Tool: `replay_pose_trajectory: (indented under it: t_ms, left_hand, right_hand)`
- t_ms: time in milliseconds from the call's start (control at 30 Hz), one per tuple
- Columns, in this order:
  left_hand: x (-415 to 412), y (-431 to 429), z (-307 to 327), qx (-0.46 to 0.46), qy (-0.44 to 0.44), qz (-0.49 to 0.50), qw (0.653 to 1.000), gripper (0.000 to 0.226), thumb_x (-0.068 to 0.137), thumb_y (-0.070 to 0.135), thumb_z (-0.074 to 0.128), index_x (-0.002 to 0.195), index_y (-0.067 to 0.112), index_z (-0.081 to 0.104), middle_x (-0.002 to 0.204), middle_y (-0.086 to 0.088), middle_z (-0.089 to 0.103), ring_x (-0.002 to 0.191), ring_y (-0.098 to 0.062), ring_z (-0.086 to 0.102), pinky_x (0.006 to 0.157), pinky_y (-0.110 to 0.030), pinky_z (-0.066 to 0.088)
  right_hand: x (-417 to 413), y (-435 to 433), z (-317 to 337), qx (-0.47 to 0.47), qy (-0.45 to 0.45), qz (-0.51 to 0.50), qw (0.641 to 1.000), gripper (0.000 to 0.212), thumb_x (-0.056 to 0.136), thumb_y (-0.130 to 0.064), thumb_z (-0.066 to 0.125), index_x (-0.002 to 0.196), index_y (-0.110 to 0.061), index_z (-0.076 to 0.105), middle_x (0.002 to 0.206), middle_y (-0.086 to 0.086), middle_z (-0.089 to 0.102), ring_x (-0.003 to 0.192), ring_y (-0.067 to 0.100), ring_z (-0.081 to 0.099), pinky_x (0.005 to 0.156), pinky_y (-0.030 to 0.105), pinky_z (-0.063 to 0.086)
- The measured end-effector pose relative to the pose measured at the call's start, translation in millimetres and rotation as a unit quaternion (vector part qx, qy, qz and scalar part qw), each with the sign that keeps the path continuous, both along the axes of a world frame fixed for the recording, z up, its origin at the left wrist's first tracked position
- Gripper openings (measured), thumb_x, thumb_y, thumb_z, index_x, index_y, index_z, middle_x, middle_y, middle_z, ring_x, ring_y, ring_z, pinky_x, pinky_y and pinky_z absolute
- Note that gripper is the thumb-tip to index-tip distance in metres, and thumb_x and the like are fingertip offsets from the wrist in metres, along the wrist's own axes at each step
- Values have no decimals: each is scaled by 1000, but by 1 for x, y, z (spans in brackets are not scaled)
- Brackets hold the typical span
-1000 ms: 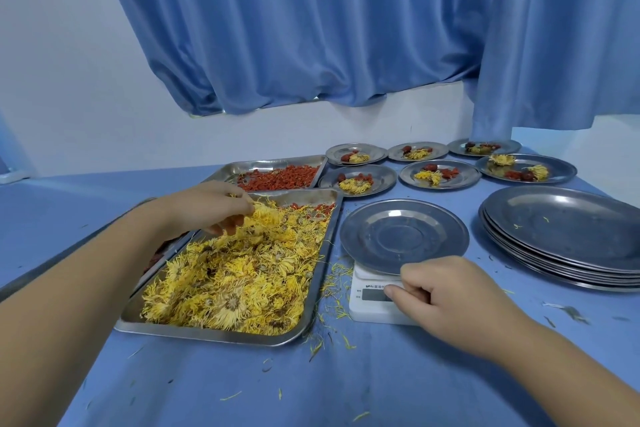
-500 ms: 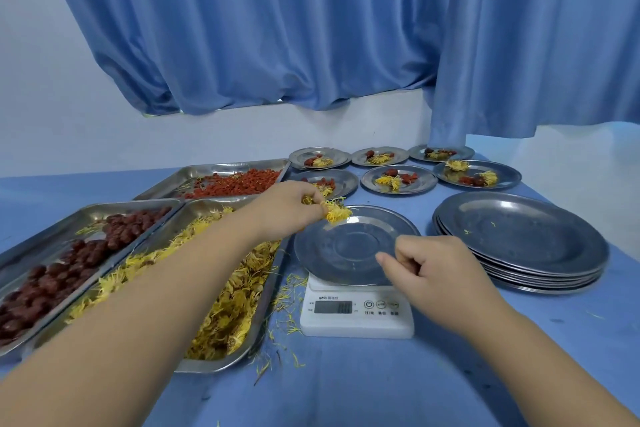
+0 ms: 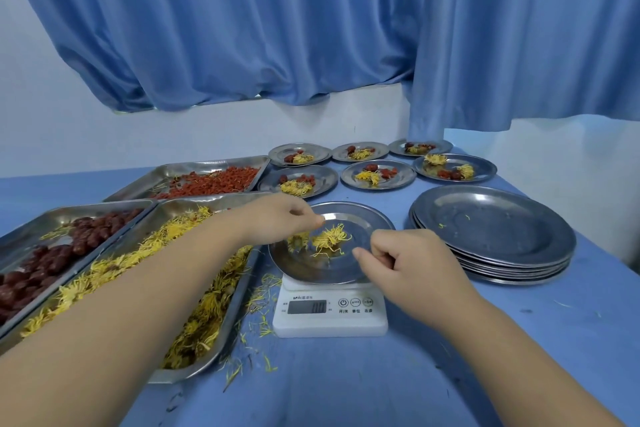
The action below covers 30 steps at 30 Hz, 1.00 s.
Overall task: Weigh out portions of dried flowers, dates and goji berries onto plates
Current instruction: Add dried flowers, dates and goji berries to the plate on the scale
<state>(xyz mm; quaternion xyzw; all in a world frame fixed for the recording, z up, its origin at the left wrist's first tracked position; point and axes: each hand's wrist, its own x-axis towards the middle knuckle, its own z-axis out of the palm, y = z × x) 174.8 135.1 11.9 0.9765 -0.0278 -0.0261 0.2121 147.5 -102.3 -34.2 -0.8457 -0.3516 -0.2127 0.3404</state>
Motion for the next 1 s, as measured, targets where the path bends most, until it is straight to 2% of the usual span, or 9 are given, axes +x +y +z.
replay_pose_trajectory:
  t_ms: [133,233,367,467,600,767,867,933,1000]
  left_hand:
    - [-8,3,3,-21,-10,22,999,55,93,65,33,126,31,62,138,7,55,127,-14,50,106,-37,37]
    - [-18,7,7,-61,-40,21,997,48,94,63,33,118,36,65,127,13,60,122,-11,52,101,-33,37]
    - [-33,23,14,-111,-77,24,991,35,97,56,39,108,39,67,108,21,65,95,6,62,85,-28,45]
    - [-48,46,16,-112,-104,41,987,27,97,51,45,104,40,68,100,22,68,85,13,62,72,-22,44]
    - [-63,86,19,-124,-126,82,981,19,95,44,52,98,39,70,96,18,71,82,4,67,78,-31,51]
    - [-78,150,20,-140,-138,155,968,21,95,46,52,95,35,70,86,12,73,66,-1,65,70,-30,48]
    - [-87,195,30,-155,-162,210,951,39,95,54,46,99,25,71,98,-4,73,84,-21,69,83,-40,55]
    - [-92,225,36,-194,-182,230,936,38,98,51,45,99,24,71,104,-1,72,94,-23,70,89,-44,54]
    - [-96,253,36,-174,-164,252,938,35,98,49,46,100,24,70,106,-1,71,96,-22,69,93,-48,51]
  right_hand:
    - [-2,1,-1,-6,7,0,1000,51,86,-31,62,52,-21,26,44,-4,29,47,14,32,50,35,35]
    - [-5,2,-2,-12,12,2,1000,51,86,-32,62,52,-21,26,44,-3,29,47,14,31,50,33,32]
    - [-15,12,-4,-45,-2,9,999,50,87,-35,59,53,-23,25,45,-5,31,48,13,33,52,35,36]
    - [-26,25,-7,-34,-27,13,999,41,89,-38,56,56,-22,37,48,-5,39,51,15,41,50,33,35]
    - [-39,56,-1,29,-53,0,998,21,87,-37,49,76,-22,59,53,-8,49,53,12,48,49,29,38]
    - [-43,112,11,-8,-83,18,996,20,89,-35,51,102,-23,61,65,-15,49,64,12,52,54,30,40]
    - [-41,130,4,-37,-95,20,995,21,90,-32,51,104,-21,62,75,-12,54,71,13,55,57,28,41]
    - [-40,134,-4,-61,-96,16,993,20,89,-31,50,99,-20,63,76,-8,56,71,15,55,59,27,44]
    - [-35,137,-11,-85,-115,14,990,19,87,-28,53,99,-19,64,81,-7,59,73,15,56,64,26,44]
